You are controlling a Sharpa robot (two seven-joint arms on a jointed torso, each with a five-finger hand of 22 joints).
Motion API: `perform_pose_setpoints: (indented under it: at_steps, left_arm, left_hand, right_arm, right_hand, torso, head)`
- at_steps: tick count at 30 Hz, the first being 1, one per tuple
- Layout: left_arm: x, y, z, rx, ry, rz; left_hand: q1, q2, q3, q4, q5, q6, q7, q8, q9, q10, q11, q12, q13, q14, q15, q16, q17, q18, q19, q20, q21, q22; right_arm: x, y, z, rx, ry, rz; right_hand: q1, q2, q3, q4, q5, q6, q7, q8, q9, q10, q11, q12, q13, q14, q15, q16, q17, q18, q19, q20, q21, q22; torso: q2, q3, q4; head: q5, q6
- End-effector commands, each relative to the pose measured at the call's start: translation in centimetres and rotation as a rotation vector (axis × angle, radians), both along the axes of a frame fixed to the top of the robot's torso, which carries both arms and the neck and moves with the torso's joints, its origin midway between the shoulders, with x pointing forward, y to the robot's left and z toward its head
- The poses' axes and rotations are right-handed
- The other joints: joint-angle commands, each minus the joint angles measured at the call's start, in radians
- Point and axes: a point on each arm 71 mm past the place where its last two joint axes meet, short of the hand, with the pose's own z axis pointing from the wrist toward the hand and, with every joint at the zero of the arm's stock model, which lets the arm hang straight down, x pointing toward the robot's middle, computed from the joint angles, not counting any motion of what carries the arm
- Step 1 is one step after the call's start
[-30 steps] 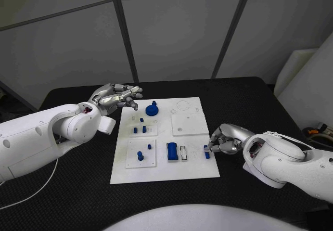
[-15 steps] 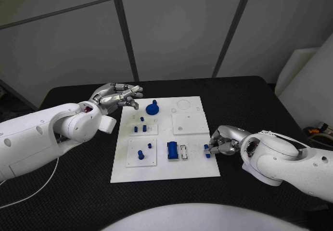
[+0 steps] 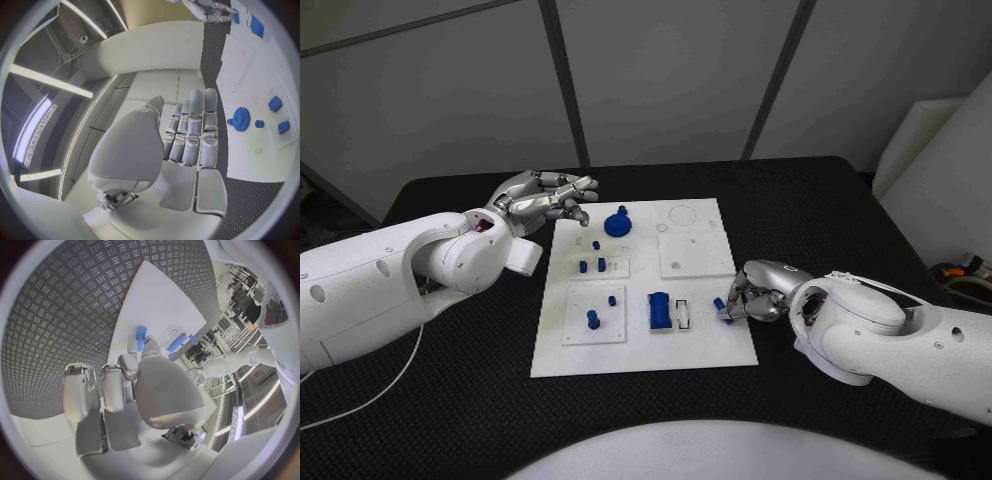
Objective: Assemble the parts on the task board
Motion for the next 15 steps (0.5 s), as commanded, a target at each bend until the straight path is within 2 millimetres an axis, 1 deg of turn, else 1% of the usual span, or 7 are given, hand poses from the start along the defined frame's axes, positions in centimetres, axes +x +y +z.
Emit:
perform_pose_setpoints:
  at_steps: [1, 3, 9, 13, 15]
  left_arm:
    - [-0.1, -0.1, 0.1, -0.009, -0.003, -0.012]
    - [-0.1, -0.1, 0.1, -0.009, -0.002, -0.013]
    - [-0.1, -0.1, 0.1, -0.008, -0.001, -0.012]
    - [-0.1, -0.1, 0.1, -0.008, -0.001, -0.013]
    - [-0.1, -0.1, 0.1, -0.008, -0.001, -0.013]
  left_hand:
    - [0.001, 0.007, -0.005, 0.002, 0.001, -0.005, 0.001, 0.004, -0.001, -0.006, -0.002, 0.006, 0.001, -0.006, 0.000, 0.001, -0.001, -0.012, 0.002, 0.005, -0.004, -0.001]
    - [0.001, 0.007, -0.005, 0.002, 0.001, -0.005, 0.001, 0.004, -0.001, -0.006, -0.002, 0.006, 0.001, -0.006, 0.000, 0.001, -0.001, -0.012, 0.002, 0.005, -0.004, -0.001]
    - [0.000, 0.007, -0.006, 0.002, 0.000, -0.006, 0.001, 0.004, -0.001, -0.007, -0.002, 0.007, 0.001, -0.007, 0.001, 0.001, -0.002, -0.012, 0.002, 0.005, -0.005, -0.002]
    - [0.000, 0.007, -0.006, 0.003, 0.000, -0.006, 0.001, 0.004, -0.001, -0.007, -0.001, 0.007, 0.001, -0.007, 0.001, 0.001, -0.002, -0.012, 0.002, 0.005, -0.005, -0.002]
    - [-0.001, 0.006, -0.007, 0.003, 0.000, -0.007, 0.001, 0.005, -0.001, -0.008, -0.001, 0.008, 0.001, -0.007, 0.001, 0.000, -0.002, -0.012, 0.002, 0.005, -0.005, -0.002]
  right_arm:
    - [-0.4, -0.1, -1.2, -0.137, 0.025, 0.017]
    - [-0.4, 0.1, -1.2, -0.160, 0.021, 0.026]
    - [-0.5, 0.9, -1.4, -0.200, 0.023, 0.052]
    - [-0.5, 1.2, -1.4, -0.212, 0.025, 0.064]
    - [-0.5, 1.3, -1.4, -0.218, 0.025, 0.067]
  right_hand:
    - [0.013, -0.004, 0.000, -0.008, 0.004, -0.014, 0.005, -0.006, -0.108, 0.000, 0.002, 0.001, 0.000, 0.058, -0.004, 0.004, 0.019, 0.007, 0.042, -0.009, 0.002, 0.201]
    - [0.014, -0.007, -0.003, -0.009, -0.001, -0.020, 0.008, -0.007, -0.107, -0.006, 0.004, -0.005, -0.004, 0.057, -0.002, 0.003, 0.018, 0.008, 0.040, -0.008, -0.001, 0.199]
    - [0.028, -0.008, -0.003, -0.020, -0.003, -0.031, 0.012, -0.007, -0.102, -0.017, 0.008, -0.011, -0.008, 0.056, 0.001, 0.002, 0.016, 0.009, 0.037, -0.005, -0.004, 0.196]
    - [0.041, -0.006, -0.001, -0.030, 0.019, -0.038, 0.014, -0.006, -0.098, -0.023, 0.010, -0.011, -0.008, 0.055, 0.003, -0.001, 0.013, 0.009, 0.035, -0.003, -0.006, 0.195]
    - [0.051, -0.005, 0.001, -0.036, 0.040, -0.042, 0.015, -0.006, -0.096, -0.027, 0.011, -0.012, -0.008, 0.055, 0.004, -0.001, 0.013, 0.010, 0.033, -0.002, -0.008, 0.193]
  torso:
    - [0.001, -0.0001, 0.0005]
    - [0.001, 0.0004, 0.0014]
    - [0.000, 0.0000, 0.0014]
    - [0.000, 0.0004, -0.0006]
    - [0.000, 0.0005, -0.0007]
  head:
    - [0.001, 0.001]
    - [0.001, 0.000]
    - [0.003, -0.004]
    - [0.003, -0.005]
    - [0.003, -0.006]
